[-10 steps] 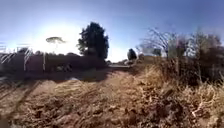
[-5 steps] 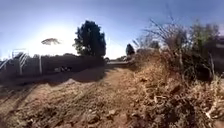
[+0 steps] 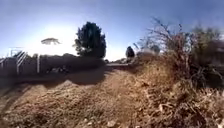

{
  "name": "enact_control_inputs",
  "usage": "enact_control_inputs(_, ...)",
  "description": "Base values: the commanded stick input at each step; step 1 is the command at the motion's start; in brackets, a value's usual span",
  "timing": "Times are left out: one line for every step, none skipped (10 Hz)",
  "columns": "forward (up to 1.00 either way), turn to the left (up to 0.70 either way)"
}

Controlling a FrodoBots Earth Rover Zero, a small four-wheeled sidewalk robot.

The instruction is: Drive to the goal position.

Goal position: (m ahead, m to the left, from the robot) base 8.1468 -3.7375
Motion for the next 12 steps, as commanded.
enact_control_inputs(0.5,0.0)
enact_control_inputs(0.5,0.0)
enact_control_inputs(0.5,0.0)
enact_control_inputs(0.5,0.0)
enact_control_inputs(0.5,0.0)
enact_control_inputs(0.5,0.0)
enact_control_inputs(0.5,0.0)
enact_control_inputs(0.5,0.0)
enact_control_inputs(0.5,0.0)
enact_control_inputs(0.5,0.0)
enact_control_inputs(0.5,0.0)
enact_control_inputs(0.5,0.0)
